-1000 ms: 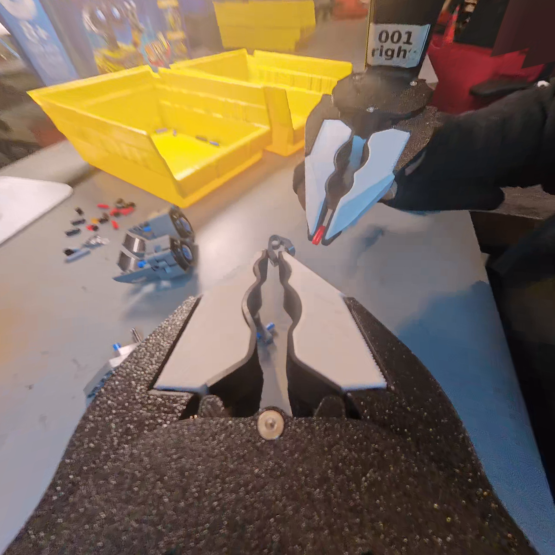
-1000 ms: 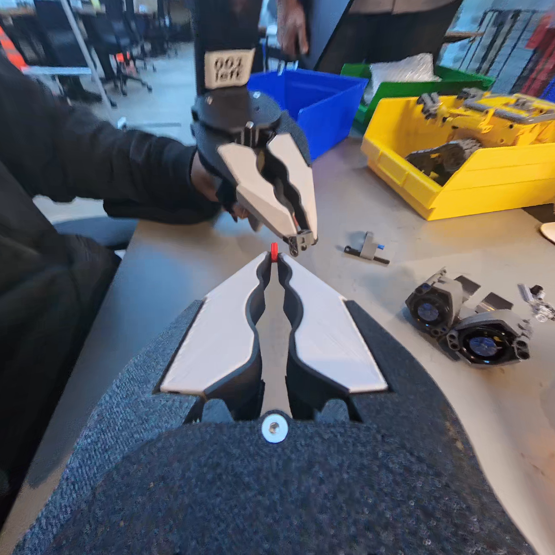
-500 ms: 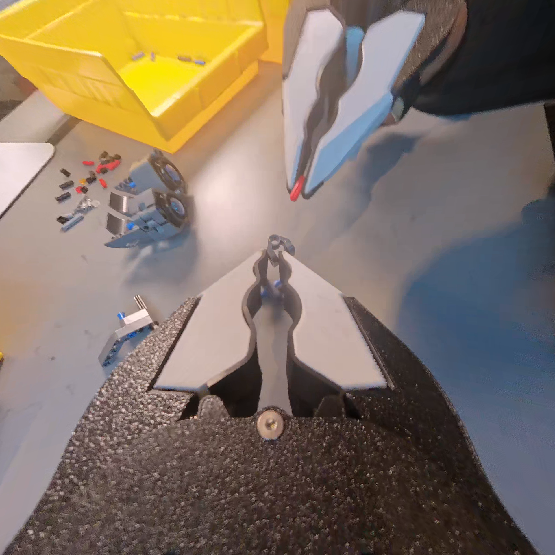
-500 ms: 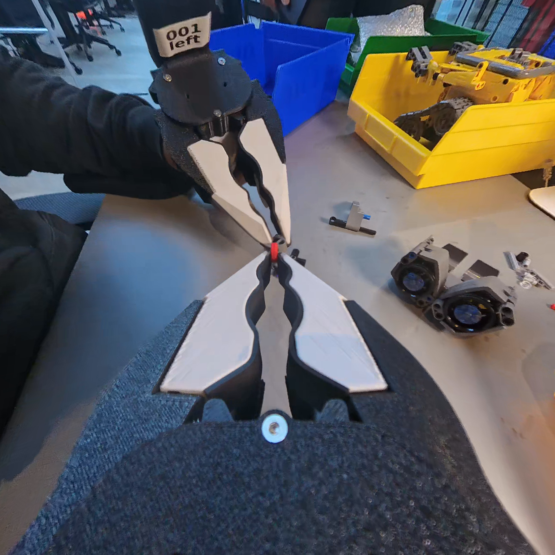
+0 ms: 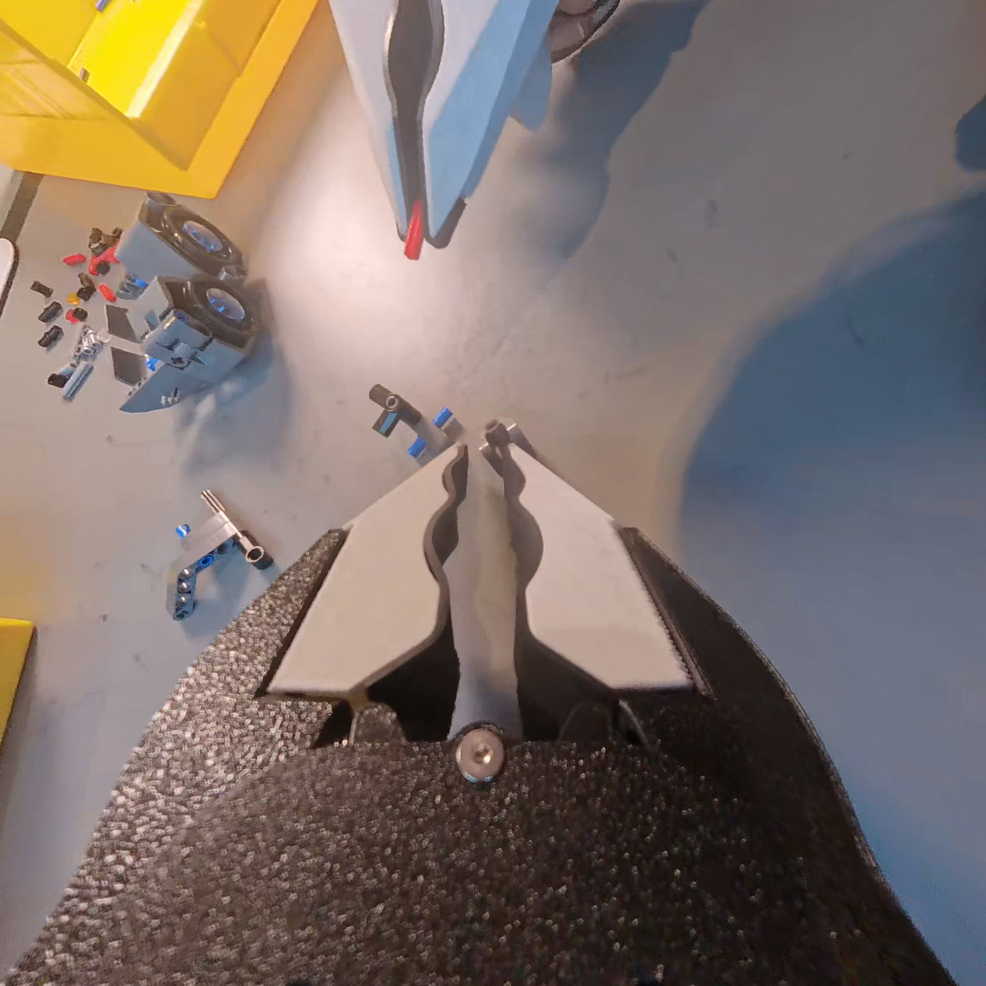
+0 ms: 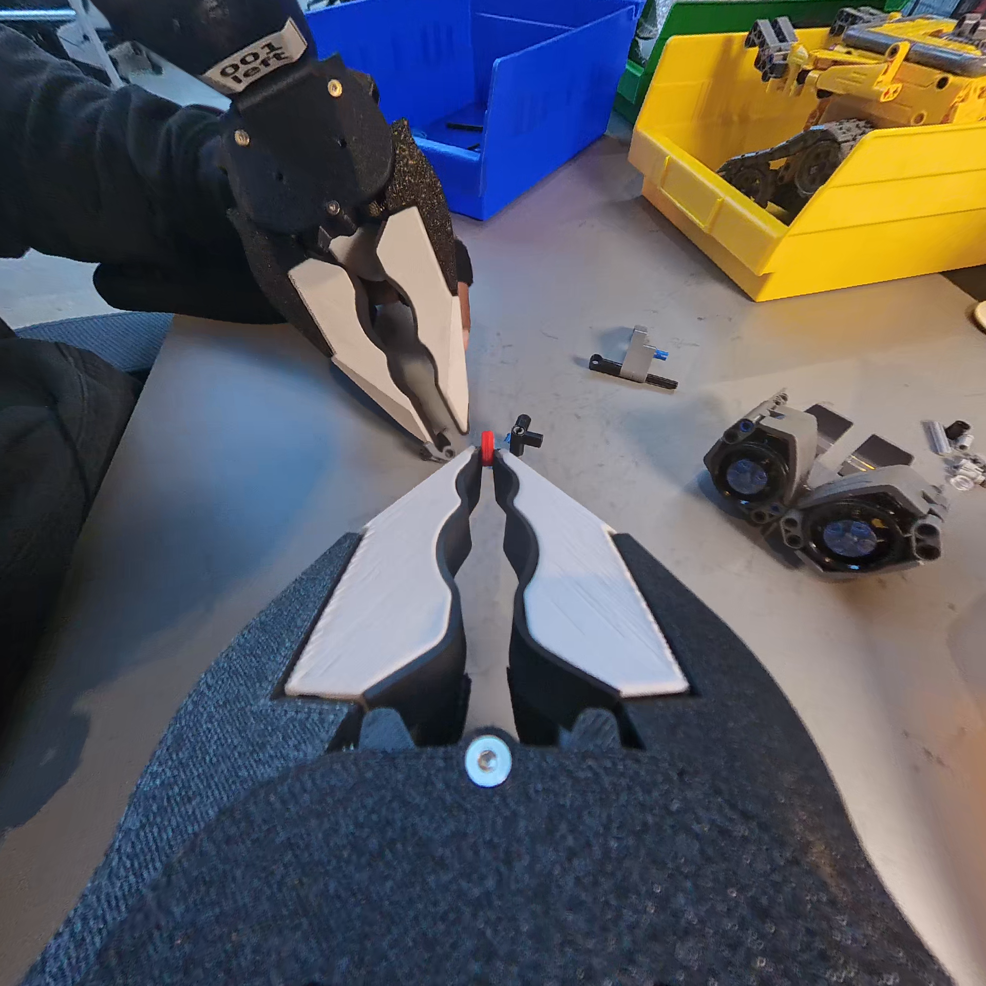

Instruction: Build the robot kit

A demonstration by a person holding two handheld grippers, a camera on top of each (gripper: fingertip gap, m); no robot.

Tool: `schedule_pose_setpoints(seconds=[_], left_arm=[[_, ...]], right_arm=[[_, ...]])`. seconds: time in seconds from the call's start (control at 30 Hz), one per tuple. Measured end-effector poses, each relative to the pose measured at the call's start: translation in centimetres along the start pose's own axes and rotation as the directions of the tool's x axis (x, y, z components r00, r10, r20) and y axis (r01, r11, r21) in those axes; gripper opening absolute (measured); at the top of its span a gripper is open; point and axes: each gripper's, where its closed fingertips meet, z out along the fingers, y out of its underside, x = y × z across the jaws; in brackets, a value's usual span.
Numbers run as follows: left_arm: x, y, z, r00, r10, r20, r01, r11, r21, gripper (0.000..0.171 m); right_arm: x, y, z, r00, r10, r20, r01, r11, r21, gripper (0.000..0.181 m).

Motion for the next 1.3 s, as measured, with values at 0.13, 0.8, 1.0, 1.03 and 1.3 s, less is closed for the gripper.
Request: schedule_pose_setpoints(seconds=[0.13,0.8,1.0,1.03,1.3], left_arm=[[-0.2,-0.2,-0.9,0.998,-0.049,-0.025,0.05,0.998,0.028,0.015],[1.0,0.6,-0.2,0.981,-0.116,-0.154,0.114,0.993,-0.019,0.007],[0.2,0.9,-0.3,0.984,-0.13,-0.123,0.129,0.991,-0.021,0.004],[-0.1,1.0,-0.3,0.984,-0.135,-0.112,0.133,0.991,-0.023,0.004],[-2.6,0.9,-2.0,0.978,-0.208,-0.034,0.209,0.978,0.022,0.009]], right_arm=[[0.0,0.1,0.0,1.0,0.005,0.002,-0.005,1.0,-0.001,0.002],[-0.1,0.1,-0.1,1.0,0.011,0.013,-0.011,1.0,0.004,0.002],[-0.1,0.1,-0.1,1.0,0.014,0.014,-0.014,1.0,0.005,0.002],[-0.1,0.1,-0.1,1.0,0.014,0.013,-0.014,1.0,0.005,0.002],[0.0,0.2,-0.1,1.0,0.017,0.009,-0.017,1.0,0.003,0.002]])
